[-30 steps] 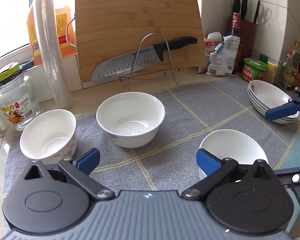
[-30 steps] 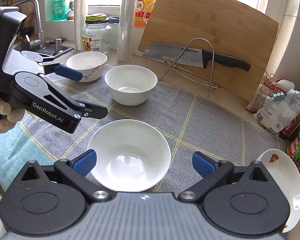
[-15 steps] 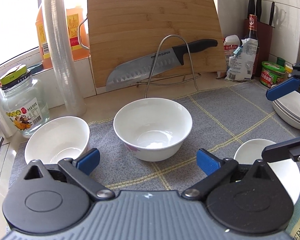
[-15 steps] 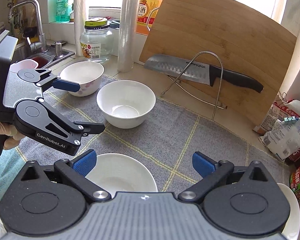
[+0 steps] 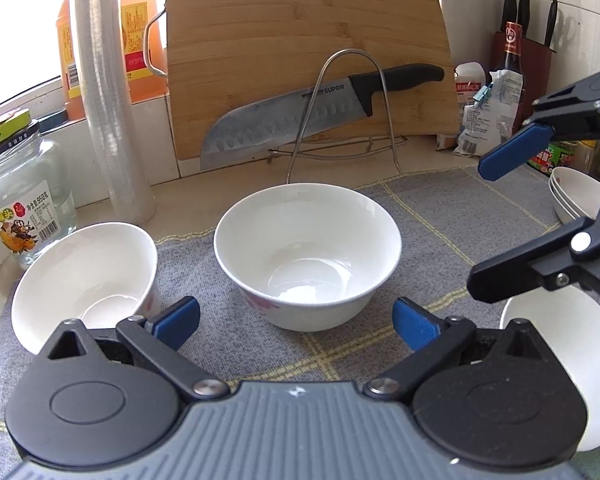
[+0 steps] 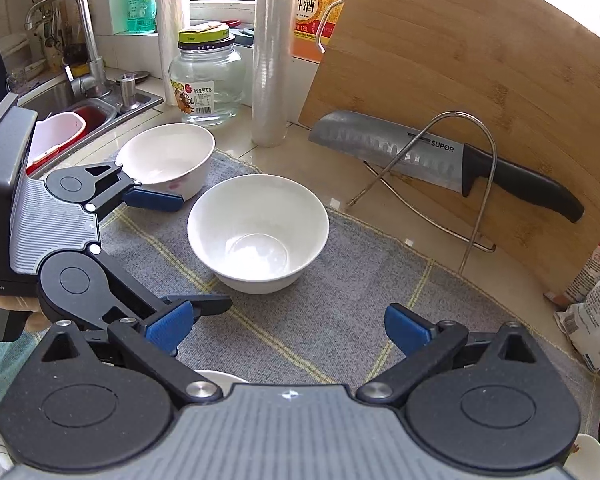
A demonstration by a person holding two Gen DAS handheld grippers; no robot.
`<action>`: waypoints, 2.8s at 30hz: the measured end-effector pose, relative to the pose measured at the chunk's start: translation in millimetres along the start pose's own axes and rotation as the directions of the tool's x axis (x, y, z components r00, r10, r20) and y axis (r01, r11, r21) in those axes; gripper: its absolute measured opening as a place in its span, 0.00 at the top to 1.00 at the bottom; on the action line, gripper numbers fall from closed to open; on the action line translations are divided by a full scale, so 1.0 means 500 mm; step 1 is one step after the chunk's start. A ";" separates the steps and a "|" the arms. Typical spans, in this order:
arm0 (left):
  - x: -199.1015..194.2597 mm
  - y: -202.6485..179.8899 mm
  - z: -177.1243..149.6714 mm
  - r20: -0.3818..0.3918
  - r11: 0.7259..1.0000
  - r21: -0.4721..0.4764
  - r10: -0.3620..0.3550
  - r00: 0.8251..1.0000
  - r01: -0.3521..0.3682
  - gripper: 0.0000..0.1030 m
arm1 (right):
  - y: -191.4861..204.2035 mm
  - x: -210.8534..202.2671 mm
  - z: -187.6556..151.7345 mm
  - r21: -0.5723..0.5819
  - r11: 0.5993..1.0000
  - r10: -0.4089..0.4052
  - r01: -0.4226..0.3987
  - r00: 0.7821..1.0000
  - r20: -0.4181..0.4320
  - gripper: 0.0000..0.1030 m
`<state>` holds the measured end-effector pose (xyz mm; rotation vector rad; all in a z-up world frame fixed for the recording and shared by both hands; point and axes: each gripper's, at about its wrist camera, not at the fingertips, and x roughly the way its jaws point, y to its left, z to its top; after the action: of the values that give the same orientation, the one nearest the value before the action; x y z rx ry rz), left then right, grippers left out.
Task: Organize plates and bowls
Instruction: 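Carry the plain white bowl with the right tool toward the floral bowl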
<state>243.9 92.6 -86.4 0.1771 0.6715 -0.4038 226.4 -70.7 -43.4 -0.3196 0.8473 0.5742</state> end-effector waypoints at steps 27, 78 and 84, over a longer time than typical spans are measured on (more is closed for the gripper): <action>0.017 0.006 0.008 0.026 0.999 -0.003 -0.054 0.998 0.054 0.19 | -0.038 0.159 0.108 -0.056 0.989 0.134 -0.140 0.987 -0.090 0.10; -0.075 -0.039 0.046 -0.035 0.994 0.053 -0.089 0.995 0.091 0.19 | -0.019 0.060 0.085 0.045 0.981 0.194 -0.191 0.978 -0.079 0.19; -0.111 -0.062 0.045 -0.030 0.991 0.078 -0.105 0.994 0.107 0.19 | -0.004 0.019 0.068 0.045 0.985 0.171 -0.168 0.983 -0.071 0.19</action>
<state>204.4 75.2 -34.6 0.2232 0.6925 -0.5314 253.6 -52.4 -29.4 -0.2361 0.9625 0.7070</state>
